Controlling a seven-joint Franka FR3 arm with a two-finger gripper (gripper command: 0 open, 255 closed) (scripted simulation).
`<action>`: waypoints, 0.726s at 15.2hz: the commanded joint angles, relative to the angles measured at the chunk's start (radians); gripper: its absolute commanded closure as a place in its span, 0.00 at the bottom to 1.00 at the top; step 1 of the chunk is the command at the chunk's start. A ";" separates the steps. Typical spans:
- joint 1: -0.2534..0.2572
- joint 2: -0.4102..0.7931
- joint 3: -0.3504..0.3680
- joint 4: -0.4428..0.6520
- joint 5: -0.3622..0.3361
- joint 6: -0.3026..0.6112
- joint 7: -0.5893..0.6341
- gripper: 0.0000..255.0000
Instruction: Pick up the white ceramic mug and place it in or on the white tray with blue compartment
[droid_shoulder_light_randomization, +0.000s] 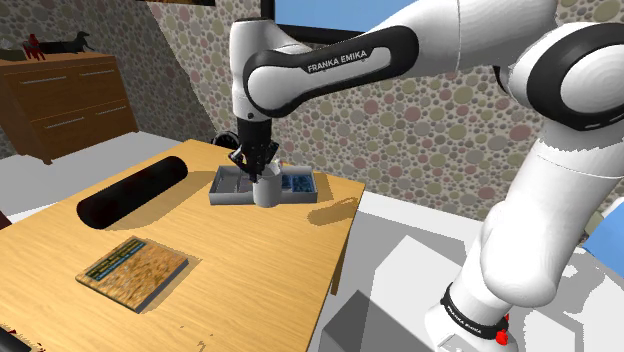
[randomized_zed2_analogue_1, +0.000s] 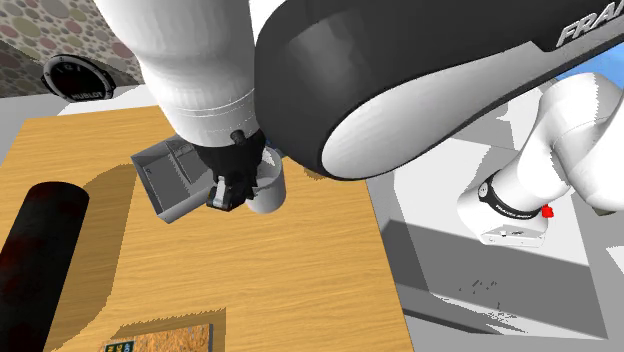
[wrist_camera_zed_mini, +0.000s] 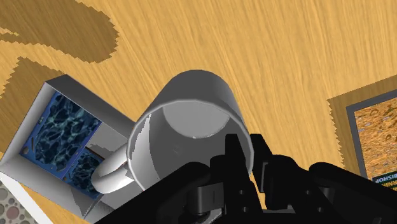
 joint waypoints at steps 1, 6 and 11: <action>-0.013 0.028 -0.013 0.048 -0.005 -0.021 -0.025 1.00; -0.055 0.135 -0.052 0.217 -0.021 -0.082 -0.107 1.00; -0.091 0.270 -0.083 0.433 -0.035 -0.163 -0.183 1.00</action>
